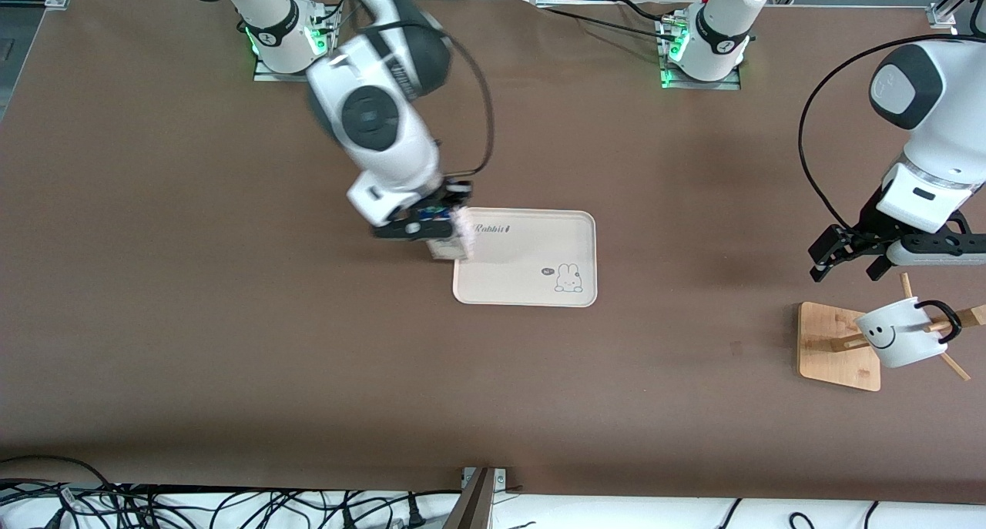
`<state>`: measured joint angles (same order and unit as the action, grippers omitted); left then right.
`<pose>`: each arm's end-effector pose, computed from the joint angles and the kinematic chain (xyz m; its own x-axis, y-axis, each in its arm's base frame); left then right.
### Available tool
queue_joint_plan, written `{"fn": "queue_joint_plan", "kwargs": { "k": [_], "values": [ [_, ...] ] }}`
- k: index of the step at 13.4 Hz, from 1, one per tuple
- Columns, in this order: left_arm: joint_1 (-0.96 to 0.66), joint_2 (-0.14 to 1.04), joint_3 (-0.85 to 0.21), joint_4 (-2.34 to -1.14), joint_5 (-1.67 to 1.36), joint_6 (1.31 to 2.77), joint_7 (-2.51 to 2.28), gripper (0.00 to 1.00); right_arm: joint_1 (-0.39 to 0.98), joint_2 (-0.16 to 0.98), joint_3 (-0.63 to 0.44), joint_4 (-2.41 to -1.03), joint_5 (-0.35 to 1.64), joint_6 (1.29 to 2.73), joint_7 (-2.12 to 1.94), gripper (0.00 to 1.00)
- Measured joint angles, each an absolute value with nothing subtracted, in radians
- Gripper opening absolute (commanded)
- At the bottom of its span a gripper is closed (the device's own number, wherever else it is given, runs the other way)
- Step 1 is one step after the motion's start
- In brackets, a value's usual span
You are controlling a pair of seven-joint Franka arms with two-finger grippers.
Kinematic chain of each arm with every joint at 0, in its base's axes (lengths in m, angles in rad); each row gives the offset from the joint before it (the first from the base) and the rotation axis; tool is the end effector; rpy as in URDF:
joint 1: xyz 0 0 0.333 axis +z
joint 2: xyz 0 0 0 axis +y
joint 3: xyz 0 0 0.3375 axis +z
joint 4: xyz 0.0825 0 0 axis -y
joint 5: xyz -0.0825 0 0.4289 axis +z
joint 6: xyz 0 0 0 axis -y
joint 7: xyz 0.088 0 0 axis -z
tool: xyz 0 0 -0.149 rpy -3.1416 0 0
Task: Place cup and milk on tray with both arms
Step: 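Carry the milk carton with the right gripper over the white tray, then set the carton on the tray while the left gripper reaches the mug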
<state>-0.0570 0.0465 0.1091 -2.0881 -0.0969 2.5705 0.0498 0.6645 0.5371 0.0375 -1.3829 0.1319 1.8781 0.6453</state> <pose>0.6466 0.0326 0.4091 0.9030 0.0766 0.4228 0.0585 -0.9967 0.0558 0.5710 0.4969 0.3604 0.9925 0.0145 -0.1216 0.0039 -0.9962 -0.0870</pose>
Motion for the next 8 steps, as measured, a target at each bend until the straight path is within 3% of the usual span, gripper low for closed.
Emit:
{"fn": "queue_joint_plan", "kwargs": {
  "k": [4, 8],
  "values": [
    [-0.057, 0.008, 0.109, -2.221, -0.097, 2.743, 0.050, 1.00, 0.693, 0.634, 0.035, -1.311, 0.131, 1.923, 0.658, 0.49],
    [-0.043, -0.061, 0.110, -2.280, -0.099, 2.758, 0.049, 1.00, 0.701, 0.678, 0.034, -1.305, 0.098, 1.943, 0.658, 0.49]
  ]
}}
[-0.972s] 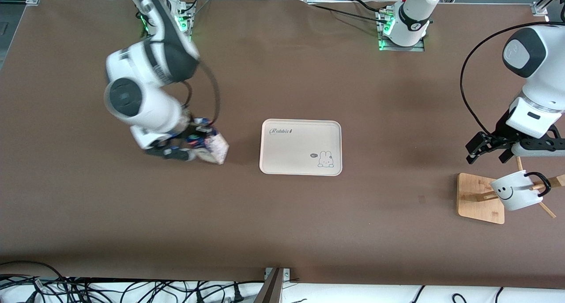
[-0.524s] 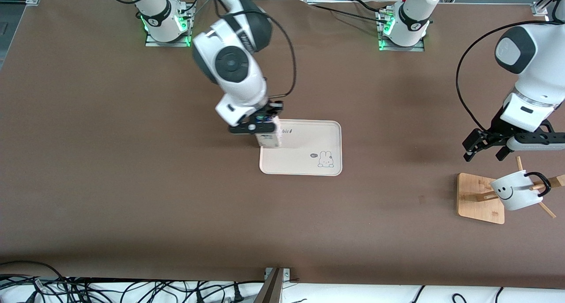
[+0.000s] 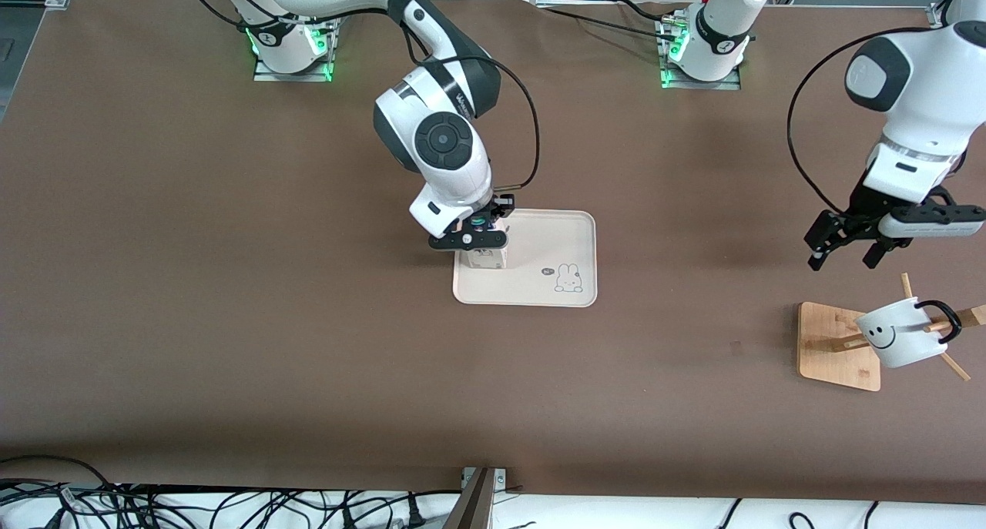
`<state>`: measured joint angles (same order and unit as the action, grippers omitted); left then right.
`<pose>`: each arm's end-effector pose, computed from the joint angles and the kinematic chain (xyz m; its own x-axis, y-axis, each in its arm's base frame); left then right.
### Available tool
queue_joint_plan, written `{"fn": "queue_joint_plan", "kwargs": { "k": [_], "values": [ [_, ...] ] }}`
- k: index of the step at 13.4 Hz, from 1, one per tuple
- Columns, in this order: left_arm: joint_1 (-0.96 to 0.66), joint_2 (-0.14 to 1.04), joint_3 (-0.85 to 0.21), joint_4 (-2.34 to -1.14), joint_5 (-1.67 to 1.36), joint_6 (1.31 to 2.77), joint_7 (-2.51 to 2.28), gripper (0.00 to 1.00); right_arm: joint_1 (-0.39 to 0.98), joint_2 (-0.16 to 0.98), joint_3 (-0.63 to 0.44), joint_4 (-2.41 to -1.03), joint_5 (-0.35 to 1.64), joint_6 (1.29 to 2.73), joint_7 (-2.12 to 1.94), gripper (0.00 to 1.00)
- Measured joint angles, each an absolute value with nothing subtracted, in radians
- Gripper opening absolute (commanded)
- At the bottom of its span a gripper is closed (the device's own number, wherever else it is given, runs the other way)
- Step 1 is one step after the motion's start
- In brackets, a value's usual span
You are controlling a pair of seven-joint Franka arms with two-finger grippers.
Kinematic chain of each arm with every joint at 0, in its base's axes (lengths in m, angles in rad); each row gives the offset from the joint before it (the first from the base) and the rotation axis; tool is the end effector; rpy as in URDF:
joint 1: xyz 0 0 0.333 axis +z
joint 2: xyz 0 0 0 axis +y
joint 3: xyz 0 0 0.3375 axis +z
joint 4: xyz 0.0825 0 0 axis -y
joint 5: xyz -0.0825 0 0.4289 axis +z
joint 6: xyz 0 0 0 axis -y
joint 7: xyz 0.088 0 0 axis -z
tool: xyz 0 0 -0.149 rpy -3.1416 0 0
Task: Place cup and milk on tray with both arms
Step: 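Set the carton on the tray while the left gripper reaches the mug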
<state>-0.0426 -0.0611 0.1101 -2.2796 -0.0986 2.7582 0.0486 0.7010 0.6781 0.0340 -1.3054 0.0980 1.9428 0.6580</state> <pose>0.6040 0.0437 0.3990 0.8522 0.1038 0.5129 0.0849 -0.9946 0.0603 0.5781 0.5298 0.2961 0.9942 0.0354 -0.1016 0.0292 -0.9977 -0.0615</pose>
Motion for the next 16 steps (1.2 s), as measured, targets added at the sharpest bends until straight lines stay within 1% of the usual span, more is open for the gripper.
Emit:
{"fn": "queue_joint_plan", "kwargs": {
  "k": [1, 2, 3, 4, 5, 8, 11, 14, 16],
  "values": [
    [-0.037, -0.083, 0.110, -2.299, -0.099, 2.772, 0.049, 1.00, 0.703, 0.684, 0.034, -1.305, 0.094, 1.944, 0.658, 0.53],
    [-0.033, -0.099, 0.110, -2.322, -0.099, 2.809, 0.049, 1.00, 0.705, 0.689, 0.034, -1.304, 0.093, 1.946, 0.658, 0.68],
    [-0.031, -0.111, 0.110, -2.352, -0.099, 2.871, 0.049, 1.00, 0.705, 0.691, 0.034, -1.304, 0.093, 1.948, 0.658, 0.93],
    [-0.031, -0.113, 0.110, -2.381, -0.099, 2.944, 0.049, 1.00, 0.705, 0.692, 0.034, -1.304, 0.093, 1.954, 0.658, 1.00],
    [-0.031, -0.110, 0.110, -2.406, -0.099, 3.009, 0.049, 1.00, 0.705, 0.692, 0.033, -1.304, 0.093, 1.963, 0.658, 1.00],
    [-0.030, -0.085, 0.110, -2.440, -0.099, 3.129, 0.048, 1.00, 0.705, 0.692, 0.029, -1.296, 0.093, 1.986, 0.666, 1.00],
    [-0.027, -0.011, 0.110, -2.446, -0.100, 3.233, 0.048, 1.00, 0.705, 0.690, 0.028, -1.255, 0.093, 1.989, 0.687, 1.00],
    [-0.026, 0.065, 0.110, -2.448, -0.100, 3.311, 0.047, 1.00, 0.700, 0.678, 0.015, -1.199, 0.093, 1.954, 0.692, 1.00],
    [-0.026, 0.098, 0.110, -2.447, -0.100, 3.339, 0.047, 1.00, 0.649, 0.630, 0.002, -1.175, 0.097, 1.907, 0.652, 1.00]
  ]
}}
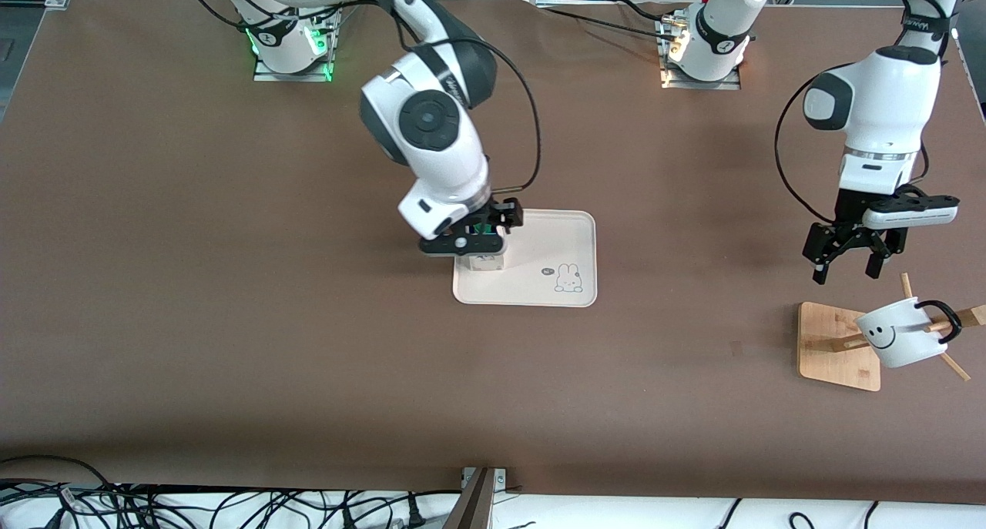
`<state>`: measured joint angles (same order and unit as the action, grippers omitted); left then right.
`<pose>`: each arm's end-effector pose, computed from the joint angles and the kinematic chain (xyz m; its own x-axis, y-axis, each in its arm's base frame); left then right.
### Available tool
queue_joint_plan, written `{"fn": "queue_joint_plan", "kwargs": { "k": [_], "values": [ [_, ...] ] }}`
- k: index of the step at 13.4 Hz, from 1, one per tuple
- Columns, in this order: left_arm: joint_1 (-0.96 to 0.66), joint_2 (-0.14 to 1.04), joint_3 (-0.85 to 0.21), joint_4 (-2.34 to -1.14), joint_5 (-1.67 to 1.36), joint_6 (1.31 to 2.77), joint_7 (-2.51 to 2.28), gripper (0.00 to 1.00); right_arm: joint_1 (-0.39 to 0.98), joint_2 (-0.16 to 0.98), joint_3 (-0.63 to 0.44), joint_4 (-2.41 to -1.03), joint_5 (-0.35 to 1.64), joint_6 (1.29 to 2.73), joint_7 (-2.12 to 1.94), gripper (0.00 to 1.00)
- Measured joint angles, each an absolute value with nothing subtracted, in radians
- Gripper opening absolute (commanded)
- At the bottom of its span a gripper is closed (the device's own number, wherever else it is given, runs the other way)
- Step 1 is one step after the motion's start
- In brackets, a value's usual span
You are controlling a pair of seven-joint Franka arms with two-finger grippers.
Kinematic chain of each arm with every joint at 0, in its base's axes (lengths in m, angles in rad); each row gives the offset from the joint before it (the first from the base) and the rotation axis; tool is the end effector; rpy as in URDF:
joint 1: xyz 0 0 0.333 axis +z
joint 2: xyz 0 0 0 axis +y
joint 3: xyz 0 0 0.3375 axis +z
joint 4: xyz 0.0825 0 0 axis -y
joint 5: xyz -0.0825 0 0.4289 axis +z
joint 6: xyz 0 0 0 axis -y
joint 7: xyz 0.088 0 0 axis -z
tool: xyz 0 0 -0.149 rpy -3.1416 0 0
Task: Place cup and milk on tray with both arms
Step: 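Set the carton on the tray while the left gripper reaches the mug, then lower the left gripper to the white mug and grasp its rim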
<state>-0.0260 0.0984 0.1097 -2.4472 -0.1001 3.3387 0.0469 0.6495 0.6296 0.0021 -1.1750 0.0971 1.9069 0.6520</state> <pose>0.5887 0.0609 0.3104 0.6942 0.1016 0.7125 0.1327 -0.9911 0.0121 0.6335 0.4963 0.3994 0.9993 -0.0297 0.0220 -0.0264 -0.9902 -0.1370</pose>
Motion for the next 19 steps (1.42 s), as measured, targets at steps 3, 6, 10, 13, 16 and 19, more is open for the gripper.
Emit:
{"fn": "queue_joint_plan", "kwargs": {
  "k": [3, 6, 10, 13, 16, 19],
  "values": [
    [-0.026, 0.120, 0.110, -2.436, -0.100, 3.343, 0.047, 1.00, 0.474, 0.515, -0.005, -1.163, 0.165, 1.715, 0.489, 1.00],
    [-0.026, 0.149, 0.109, -2.397, -0.100, 3.344, 0.047, 1.00, 0.341, 0.388, -0.048, -1.192, 0.189, 1.555, 0.303, 1.00],
    [-0.026, 0.202, 0.109, -2.333, -0.100, 3.344, 0.047, 1.00, 0.334, 0.146, -0.165, -1.437, 0.127, 1.553, 0.135, 1.00],
    [-0.026, 0.223, 0.108, -2.312, -0.100, 3.345, 0.047, 1.00, 0.337, -0.021, -0.172, -1.650, 0.047, 1.623, 0.115, 1.00],
    [-0.026, 0.238, 0.108, -2.284, -0.100, 3.345, 0.047, 1.00, 0.343, -0.067, -0.170, -1.715, -0.002, 1.643, 0.112, 1.00],
    [-0.026, 0.245, 0.108, -2.253, -0.100, 3.346, 0.047, 1.00, 0.343, -0.066, -0.170, -1.719, -0.006, 1.644, 0.112, 1.00]
  ]
}}
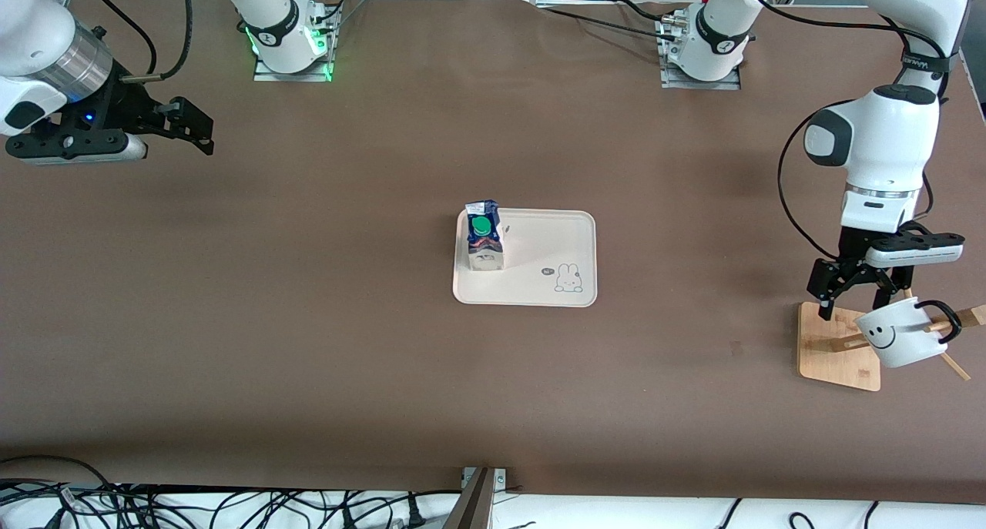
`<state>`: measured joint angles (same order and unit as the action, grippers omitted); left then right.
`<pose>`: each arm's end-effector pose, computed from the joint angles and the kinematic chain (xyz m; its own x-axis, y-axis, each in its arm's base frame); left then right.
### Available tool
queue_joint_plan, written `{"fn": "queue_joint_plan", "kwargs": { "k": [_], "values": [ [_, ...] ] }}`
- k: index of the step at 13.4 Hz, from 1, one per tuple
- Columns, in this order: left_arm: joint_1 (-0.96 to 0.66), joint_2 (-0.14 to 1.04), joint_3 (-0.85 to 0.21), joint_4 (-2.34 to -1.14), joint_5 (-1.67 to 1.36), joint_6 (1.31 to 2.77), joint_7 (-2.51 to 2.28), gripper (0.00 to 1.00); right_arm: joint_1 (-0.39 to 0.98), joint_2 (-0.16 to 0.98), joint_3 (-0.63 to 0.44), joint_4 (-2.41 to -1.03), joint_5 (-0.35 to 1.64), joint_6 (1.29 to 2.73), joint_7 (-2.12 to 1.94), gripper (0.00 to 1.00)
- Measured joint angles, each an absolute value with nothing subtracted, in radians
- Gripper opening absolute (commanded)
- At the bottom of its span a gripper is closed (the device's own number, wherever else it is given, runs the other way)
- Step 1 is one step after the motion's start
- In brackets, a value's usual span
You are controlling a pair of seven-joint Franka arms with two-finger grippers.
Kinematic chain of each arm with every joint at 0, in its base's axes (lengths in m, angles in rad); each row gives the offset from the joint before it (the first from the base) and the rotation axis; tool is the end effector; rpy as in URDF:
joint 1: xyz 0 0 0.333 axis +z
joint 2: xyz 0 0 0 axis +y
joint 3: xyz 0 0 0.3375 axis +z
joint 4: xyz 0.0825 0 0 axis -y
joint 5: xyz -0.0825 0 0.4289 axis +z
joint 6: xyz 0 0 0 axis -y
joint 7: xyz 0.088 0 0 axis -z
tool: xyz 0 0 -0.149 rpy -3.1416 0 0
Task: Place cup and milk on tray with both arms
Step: 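Lower the left gripper to the white mug and grasp its rim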
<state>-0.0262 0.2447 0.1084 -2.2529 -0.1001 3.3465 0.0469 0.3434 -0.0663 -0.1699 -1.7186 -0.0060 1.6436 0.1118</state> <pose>0.6518 0.0637 0.3155 0.6543 0.0833 0.7516 0.1277 -0.9918 -0.0012 0.5729 0.0970 0.5722 0.9980 0.0626 -0.0102 0.0625 -0.9980 -0.0041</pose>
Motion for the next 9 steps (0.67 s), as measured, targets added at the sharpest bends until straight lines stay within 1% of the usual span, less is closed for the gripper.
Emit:
{"fn": "queue_joint_plan", "kwargs": {
  "k": [6, 9],
  "values": [
    [-0.026, 0.246, 0.110, -2.219, -0.100, 3.347, 0.048, 1.00, 0.343, -0.065, -0.172, -1.683, -0.008, 1.643, 0.112, 1.00],
    [-0.025, 0.246, 0.118, -2.218, -0.100, 3.347, 0.048, 1.00, 0.343, -0.045, -0.176, -1.678, -0.008, 1.644, 0.112, 1.00]
  ]
}}
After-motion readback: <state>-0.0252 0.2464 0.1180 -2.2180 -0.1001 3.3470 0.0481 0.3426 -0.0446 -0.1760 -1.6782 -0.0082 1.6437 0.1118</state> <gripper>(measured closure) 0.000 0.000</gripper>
